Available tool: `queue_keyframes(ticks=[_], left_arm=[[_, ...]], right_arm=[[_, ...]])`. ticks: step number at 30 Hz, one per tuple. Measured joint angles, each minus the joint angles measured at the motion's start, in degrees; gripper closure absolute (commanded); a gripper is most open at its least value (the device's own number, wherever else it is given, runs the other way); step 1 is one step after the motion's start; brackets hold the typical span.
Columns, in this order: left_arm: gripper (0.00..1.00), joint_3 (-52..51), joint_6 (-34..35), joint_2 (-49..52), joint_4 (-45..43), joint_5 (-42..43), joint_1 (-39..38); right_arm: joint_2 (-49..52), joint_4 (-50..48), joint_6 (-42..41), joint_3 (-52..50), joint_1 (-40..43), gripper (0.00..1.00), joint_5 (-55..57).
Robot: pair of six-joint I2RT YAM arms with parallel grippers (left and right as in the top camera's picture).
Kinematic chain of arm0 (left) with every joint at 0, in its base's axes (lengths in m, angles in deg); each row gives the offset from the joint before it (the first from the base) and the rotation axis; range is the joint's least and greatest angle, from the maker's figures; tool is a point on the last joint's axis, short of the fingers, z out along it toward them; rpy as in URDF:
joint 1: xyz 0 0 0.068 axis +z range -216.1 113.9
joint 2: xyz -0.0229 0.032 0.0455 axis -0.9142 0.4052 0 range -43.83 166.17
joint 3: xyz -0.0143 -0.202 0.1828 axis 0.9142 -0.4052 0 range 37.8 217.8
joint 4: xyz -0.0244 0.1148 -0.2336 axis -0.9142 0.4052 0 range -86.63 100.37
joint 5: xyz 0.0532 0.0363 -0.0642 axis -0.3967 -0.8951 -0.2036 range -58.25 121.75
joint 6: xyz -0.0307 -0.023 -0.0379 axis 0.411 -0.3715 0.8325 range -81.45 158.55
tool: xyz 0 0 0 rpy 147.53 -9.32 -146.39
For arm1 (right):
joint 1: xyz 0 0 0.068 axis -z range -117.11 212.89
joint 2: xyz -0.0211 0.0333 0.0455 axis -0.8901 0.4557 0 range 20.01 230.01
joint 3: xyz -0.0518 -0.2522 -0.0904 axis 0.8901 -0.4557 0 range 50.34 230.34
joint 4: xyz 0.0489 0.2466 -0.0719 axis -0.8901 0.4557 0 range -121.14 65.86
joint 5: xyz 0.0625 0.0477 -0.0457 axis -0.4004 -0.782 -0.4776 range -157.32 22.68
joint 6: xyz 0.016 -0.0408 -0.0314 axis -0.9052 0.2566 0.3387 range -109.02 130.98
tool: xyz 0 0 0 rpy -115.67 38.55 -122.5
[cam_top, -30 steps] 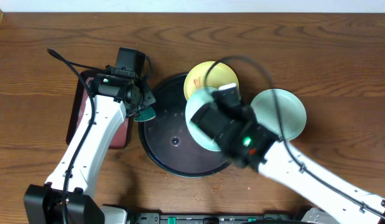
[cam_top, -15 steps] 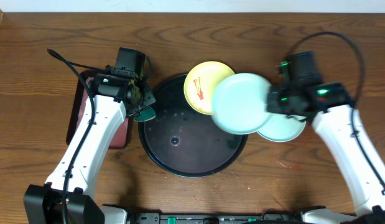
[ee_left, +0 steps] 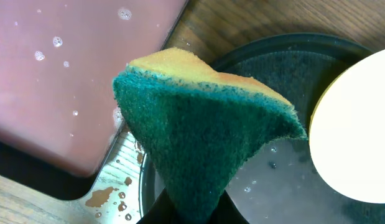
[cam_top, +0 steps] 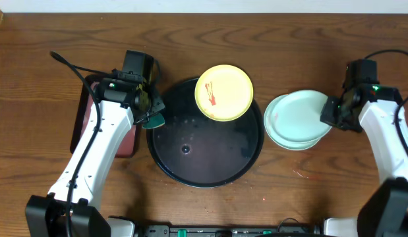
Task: Clean dirty plates on tray and stack at the side
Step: 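Place the green plate onto the right plate stack and release, then move the right gripper to the yellow plate and drag it to tray center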
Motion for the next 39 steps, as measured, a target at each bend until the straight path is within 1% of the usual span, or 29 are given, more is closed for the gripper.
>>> queue_keyframes(ticks=[1,6,13,16,19,23,27,30,33,35,39], left_arm=[[0.93,0.0,0.0,0.0,0.0,0.0,0.0],[0.92,0.0,0.0,0.0,0.0,0.0,0.0],[0.92,0.0,0.0,0.0,0.0,0.0,0.0],[0.93,0.0,0.0,0.0,0.0,0.0,0.0],[0.93,0.0,0.0,0.2,0.0,0.0,0.0],[0.93,0.0,0.0,1.8,0.0,0.4,0.0],[0.93,0.0,-0.5,3.5,0.0,1.7,0.0],[0.93,0.0,-1.3,3.9,0.0,2.3,0.0],[0.92,0.0,-1.7,3.9,0.0,2.6,0.0],[0.93,0.0,-1.7,3.9,0.0,2.8,0.0],[0.93,0.0,-1.7,3.9,0.1,2.8,0.0]], right_arm=[[0.7,-0.2,-0.1,0.0,0.0,0.83,0.0],[3.8,-1.9,0.9,-0.1,-0.1,0.68,-1.7],[5.3,-3.2,4.1,0.0,-3.1,0.58,-7.8],[5.4,-3.2,5.4,1.8,-4.6,0.52,-11.1],[5.7,-4.1,6.7,6.4,-6.8,0.50,-13.9],[9.4,-4.5,9.2,17.0,-11.1,0.49,-15.7],[17.6,-3.9,12.7,27.9,-15.3,0.43,-17.2],[25.0,-2.5,15.3,35.2,-17.6,0.42,-18.7],[32.1,-1.7,17.3,40.8,-19.3,0.43,-19.8],[35.9,-1.7,18.7,43.2,-20.2,0.45,-20.8],[40.3,-1.6,20.3,44.2,-21.6,0.51,-21.7]])
